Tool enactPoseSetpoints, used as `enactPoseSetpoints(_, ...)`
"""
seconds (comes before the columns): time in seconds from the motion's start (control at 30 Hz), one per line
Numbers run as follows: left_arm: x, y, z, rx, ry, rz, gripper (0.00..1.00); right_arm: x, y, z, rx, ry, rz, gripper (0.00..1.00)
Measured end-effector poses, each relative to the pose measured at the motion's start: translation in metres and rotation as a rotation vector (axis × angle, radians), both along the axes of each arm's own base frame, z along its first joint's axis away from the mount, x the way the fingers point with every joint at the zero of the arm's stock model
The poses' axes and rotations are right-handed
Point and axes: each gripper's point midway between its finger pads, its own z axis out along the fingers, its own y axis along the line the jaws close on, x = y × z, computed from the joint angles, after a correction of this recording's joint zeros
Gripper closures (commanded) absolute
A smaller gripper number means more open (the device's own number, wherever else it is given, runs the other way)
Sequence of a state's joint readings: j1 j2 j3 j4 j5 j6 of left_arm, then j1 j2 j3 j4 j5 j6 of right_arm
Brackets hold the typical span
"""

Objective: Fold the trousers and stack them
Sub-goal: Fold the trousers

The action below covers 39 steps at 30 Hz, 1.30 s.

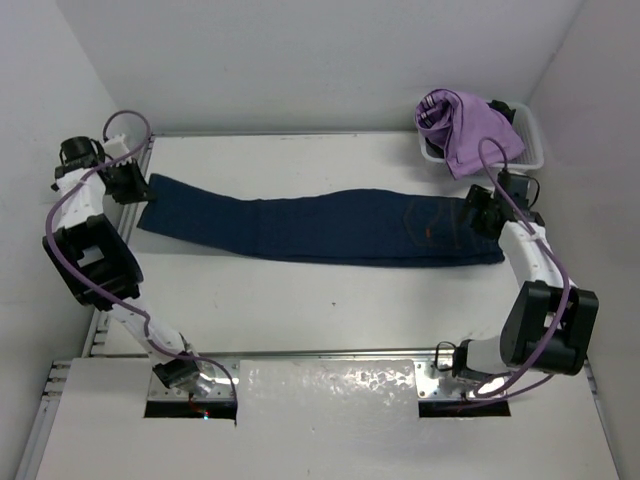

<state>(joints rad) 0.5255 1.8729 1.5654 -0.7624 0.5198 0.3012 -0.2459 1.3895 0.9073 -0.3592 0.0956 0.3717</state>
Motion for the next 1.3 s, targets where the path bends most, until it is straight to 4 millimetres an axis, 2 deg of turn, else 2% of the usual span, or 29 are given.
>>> enactPoseSetpoints(0.13,0.005,-0.004,0.029,0.000,-0.065,-0.016,1.00,0.005,0.020,-0.001,-0.027,0.009,0.071,0.06)
enactPoseSetpoints(0.27,0.004,-0.017,0.030,-0.034,-0.060,-0.046,1.00,0.016,0.041,0.000,-0.051,0.013,0.152,0.06)
enactPoseSetpoints(0.33,0.006,-0.031,0.031,-0.051,-0.065,-0.082,1.00,0.022,0.054,0.000,-0.054,0.009,0.190,0.06)
enactPoseSetpoints(0.4,0.012,-0.055,0.035,-0.070,-0.080,-0.136,1.00,0.028,0.065,0.000,-0.054,0.008,0.223,0.06)
enactPoseSetpoints(0.5,0.026,-0.102,0.049,-0.114,-0.122,-0.235,1.00,0.033,0.075,-0.002,-0.042,0.006,0.247,0.06)
enactPoseSetpoints(0.57,0.037,-0.130,0.067,-0.136,-0.167,-0.291,1.00,0.034,0.077,-0.003,-0.028,0.006,0.245,0.06)
enactPoseSetpoints(0.7,0.063,-0.186,0.119,-0.179,-0.321,-0.397,1.00,0.036,0.082,-0.002,0.008,-0.008,0.241,0.05)
enactPoseSetpoints(0.8,0.068,-0.226,0.136,-0.233,-0.363,-0.454,1.00,0.037,0.087,-0.002,0.039,-0.016,0.245,0.05)
enactPoseSetpoints(0.93,0.060,-0.282,0.138,-0.277,-0.352,-0.534,1.00,0.037,0.092,-0.001,0.066,-0.023,0.253,0.05)
enactPoseSetpoints(1.0,0.053,-0.320,0.136,-0.292,-0.347,-0.601,1.00,0.037,0.094,0.002,0.071,-0.030,0.259,0.05)
enactPoseSetpoints(1.13,0.038,-0.384,0.119,-0.313,-0.311,-0.713,1.00,0.037,0.095,0.013,0.070,-0.061,0.264,0.05)
enactPoseSetpoints(1.2,0.031,-0.407,0.106,-0.318,-0.280,-0.749,1.00,0.036,0.094,0.019,0.068,-0.080,0.262,0.05)
enactPoseSetpoints(1.3,0.026,-0.429,0.088,-0.315,-0.248,-0.776,1.00,0.031,0.094,0.023,0.067,-0.096,0.263,0.05)
